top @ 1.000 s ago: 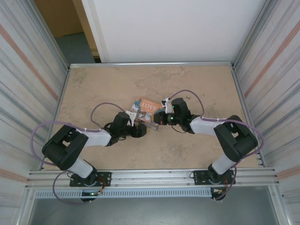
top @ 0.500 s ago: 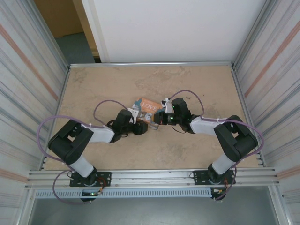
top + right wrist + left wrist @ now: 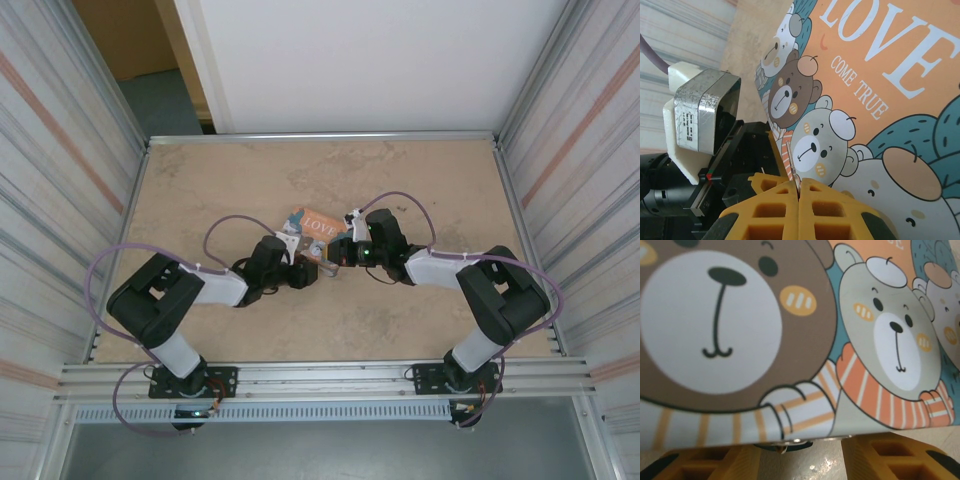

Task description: Unlock a padlock with a key

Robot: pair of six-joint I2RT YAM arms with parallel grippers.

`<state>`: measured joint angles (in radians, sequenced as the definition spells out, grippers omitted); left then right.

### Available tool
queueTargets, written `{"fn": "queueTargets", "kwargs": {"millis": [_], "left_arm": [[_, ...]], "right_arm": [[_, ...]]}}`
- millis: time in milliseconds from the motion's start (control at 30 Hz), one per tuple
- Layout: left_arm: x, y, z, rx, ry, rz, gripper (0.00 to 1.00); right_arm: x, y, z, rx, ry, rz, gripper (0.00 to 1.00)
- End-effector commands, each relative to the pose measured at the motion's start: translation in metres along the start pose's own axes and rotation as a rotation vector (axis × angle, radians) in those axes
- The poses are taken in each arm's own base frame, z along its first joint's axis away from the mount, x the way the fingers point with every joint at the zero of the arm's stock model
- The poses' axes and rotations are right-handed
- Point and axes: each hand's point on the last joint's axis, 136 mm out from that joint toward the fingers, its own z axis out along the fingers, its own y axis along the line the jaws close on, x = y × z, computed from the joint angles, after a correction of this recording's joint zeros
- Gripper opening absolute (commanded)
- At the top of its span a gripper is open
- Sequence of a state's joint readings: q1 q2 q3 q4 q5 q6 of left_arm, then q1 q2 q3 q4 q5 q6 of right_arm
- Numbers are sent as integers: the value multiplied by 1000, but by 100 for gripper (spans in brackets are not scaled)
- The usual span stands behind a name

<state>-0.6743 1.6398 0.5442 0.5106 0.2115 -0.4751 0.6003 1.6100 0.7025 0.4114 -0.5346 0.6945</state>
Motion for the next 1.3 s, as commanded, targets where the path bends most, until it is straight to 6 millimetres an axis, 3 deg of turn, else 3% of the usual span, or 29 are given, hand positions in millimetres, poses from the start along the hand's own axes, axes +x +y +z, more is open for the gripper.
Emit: {"fn": "queueTargets", "kwargs": {"millis": [0, 400, 700, 967, 1267], "left_arm": [[-9, -4, 2, 1, -43, -14, 44], [-11, 1, 1, -28, -60, -51, 29], [-13, -9, -5, -14, -66, -40, 25], [-10, -21, -13, 6, -28, -105, 23], [-4, -39, -21, 31, 51, -224, 19]], "right_arm": [[22, -17, 4, 66, 70, 15, 0], [21, -11, 5, 49, 65, 10, 0], [2, 16, -5, -22, 2, -25, 0], [-5, 28, -33, 7, -65, -116, 0], [21, 19, -65, 148, -100, -265, 0]]}}
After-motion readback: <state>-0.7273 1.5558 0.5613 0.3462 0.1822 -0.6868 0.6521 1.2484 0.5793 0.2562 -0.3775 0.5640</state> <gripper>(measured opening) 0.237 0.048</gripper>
